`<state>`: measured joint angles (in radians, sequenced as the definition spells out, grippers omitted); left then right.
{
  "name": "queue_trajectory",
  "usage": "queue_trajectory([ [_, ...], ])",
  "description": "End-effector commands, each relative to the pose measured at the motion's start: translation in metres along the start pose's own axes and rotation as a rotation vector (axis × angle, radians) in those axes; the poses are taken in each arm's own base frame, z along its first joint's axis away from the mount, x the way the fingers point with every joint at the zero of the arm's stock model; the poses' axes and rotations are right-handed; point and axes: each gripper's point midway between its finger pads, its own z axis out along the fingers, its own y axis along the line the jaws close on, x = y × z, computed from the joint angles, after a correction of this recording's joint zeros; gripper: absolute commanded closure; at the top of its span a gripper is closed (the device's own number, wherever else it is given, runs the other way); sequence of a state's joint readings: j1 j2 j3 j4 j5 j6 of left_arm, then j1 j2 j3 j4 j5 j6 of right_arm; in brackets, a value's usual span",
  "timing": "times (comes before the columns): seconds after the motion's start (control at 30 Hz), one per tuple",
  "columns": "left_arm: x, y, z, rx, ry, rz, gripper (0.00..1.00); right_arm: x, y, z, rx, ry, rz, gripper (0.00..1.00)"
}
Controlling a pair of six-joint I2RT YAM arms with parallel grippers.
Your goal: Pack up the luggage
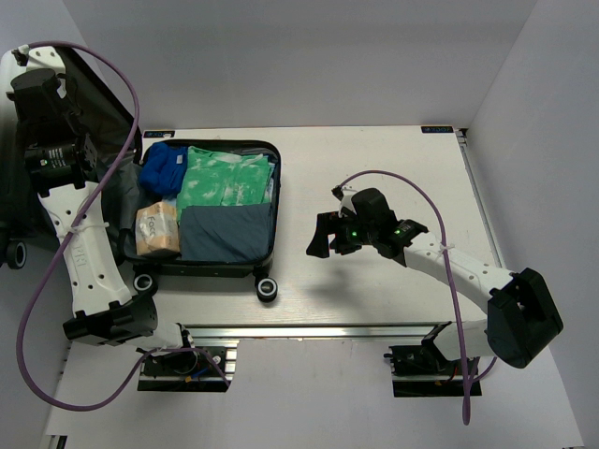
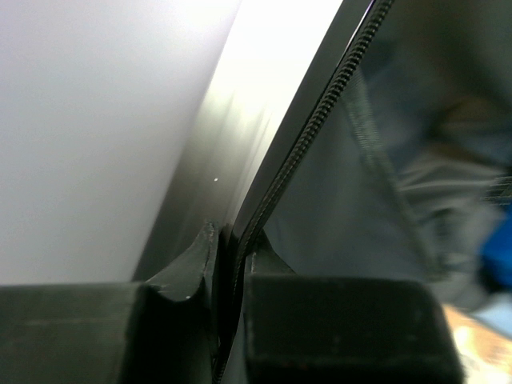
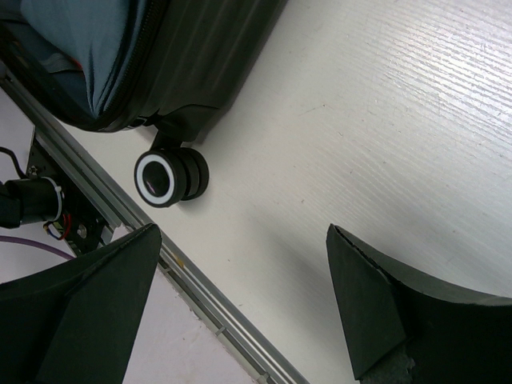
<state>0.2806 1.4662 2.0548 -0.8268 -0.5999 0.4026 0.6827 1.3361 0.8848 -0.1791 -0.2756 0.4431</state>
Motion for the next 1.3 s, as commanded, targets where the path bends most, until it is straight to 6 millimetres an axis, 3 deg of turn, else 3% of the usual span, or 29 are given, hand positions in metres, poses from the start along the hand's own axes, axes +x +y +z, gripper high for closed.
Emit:
queue_trajectory([
  [0.0, -0.072, -0.160, -0.053, 0.762, -0.140, -0.544, 1.00, -0.009, 0.008, -0.006, -0.036, -0.055, -0.013, 0.11],
  [0.07, -0.083, -0.180, -0.068, 0.870, -0.169, -0.578, 1.00, -0.010, 0.009, -0.008, -0.037, -0.064, -0.008, 0.11],
  [0.17, -0.077, -0.231, -0.105, 1.075, -0.145, -0.553, 1.00, -0.011, 0.009, -0.011, -0.037, -0.080, -0.013, 0.11],
  [0.23, -0.069, -0.250, -0.122, 1.130, -0.129, -0.554, 1.00, -0.011, 0.009, -0.012, -0.034, -0.088, -0.012, 0.11],
  [0.3, -0.070, -0.264, -0.154, 1.215, -0.162, -0.562, 1.00, -0.013, 0.010, -0.013, -0.039, -0.098, -0.012, 0.11],
  [0.33, -0.049, -0.283, -0.159, 1.244, -0.111, -0.544, 1.00, -0.012, 0.011, -0.013, -0.043, -0.097, -0.010, 0.11],
  [0.37, -0.047, -0.293, -0.171, 1.291, -0.116, -0.549, 1.00, -0.011, 0.010, -0.013, -0.043, -0.095, -0.008, 0.11],
  [0.47, -0.024, -0.335, -0.216, 1.450, -0.057, -0.501, 1.00, -0.010, 0.009, -0.013, -0.038, -0.095, 0.005, 0.11],
  [0.5, -0.014, -0.355, -0.242, 1.521, -0.028, -0.461, 0.98, -0.009, 0.009, -0.014, -0.035, -0.098, 0.013, 0.11],
  [0.57, 0.004, -0.377, -0.274, 1.627, 0.008, -0.398, 0.77, -0.007, 0.003, -0.016, -0.007, -0.105, 0.030, 0.11],
  [0.6, 0.010, -0.385, -0.303, 1.709, 0.010, -0.353, 0.21, -0.007, 0.001, -0.020, 0.013, -0.118, 0.042, 0.11],
  [0.63, 0.016, -0.388, -0.316, 1.753, 0.012, -0.327, 0.02, -0.005, -0.007, -0.021, 0.052, -0.128, 0.058, 0.11],
  [0.7, 0.014, -0.381, -0.334, 1.797, -0.017, -0.324, 0.02, -0.008, -0.012, -0.029, 0.087, -0.164, 0.077, 0.11],
  [0.73, 0.004, -0.365, -0.341, 1.799, -0.066, -0.348, 0.02, -0.008, -0.018, -0.031, 0.121, -0.177, 0.092, 0.11],
  [0.83, -0.015, -0.336, -0.339, 1.730, -0.126, -0.402, 0.02, -0.012, -0.023, -0.039, 0.157, -0.214, 0.109, 0.11],
  [0.9, -0.034, -0.322, -0.317, 1.581, -0.160, -0.438, 0.02, -0.015, -0.025, -0.038, 0.165, -0.215, 0.108, 0.11],
  [0.93, -0.027, -0.321, -0.299, 1.490, -0.102, -0.428, 0.02, -0.013, -0.024, -0.037, 0.162, -0.202, 0.103, 0.11],
  [1.0, -0.037, -0.311, -0.240, 1.158, -0.067, -0.460, 0.02, -0.011, -0.021, -0.032, 0.139, -0.170, 0.075, 0.11],
  [1.07, -0.004, -0.303, -0.169, 0.773, 0.067, -0.380, 0.02, -0.009, -0.021, -0.028, 0.133, -0.145, 0.050, 0.11],
  [1.1, -0.020, -0.266, -0.139, 0.554, 0.036, -0.420, 0.02, -0.010, -0.019, -0.027, 0.125, -0.142, 0.042, 0.11],
  [1.13, -0.011, -0.254, -0.123, 0.464, 0.067, -0.375, 0.02, -0.010, -0.017, -0.026, 0.114, -0.136, 0.034, 0.11],
  [1.17, -0.007, -0.248, -0.094, 0.388, 0.099, -0.368, 0.02, -0.014, -0.016, -0.024, 0.104, -0.144, 0.014, 0.11],
  [1.27, -0.017, -0.222, -0.059, 0.338, 0.106, -0.447, 0.02, -0.021, -0.011, -0.017, 0.080, -0.145, 0.009, 0.11],
])
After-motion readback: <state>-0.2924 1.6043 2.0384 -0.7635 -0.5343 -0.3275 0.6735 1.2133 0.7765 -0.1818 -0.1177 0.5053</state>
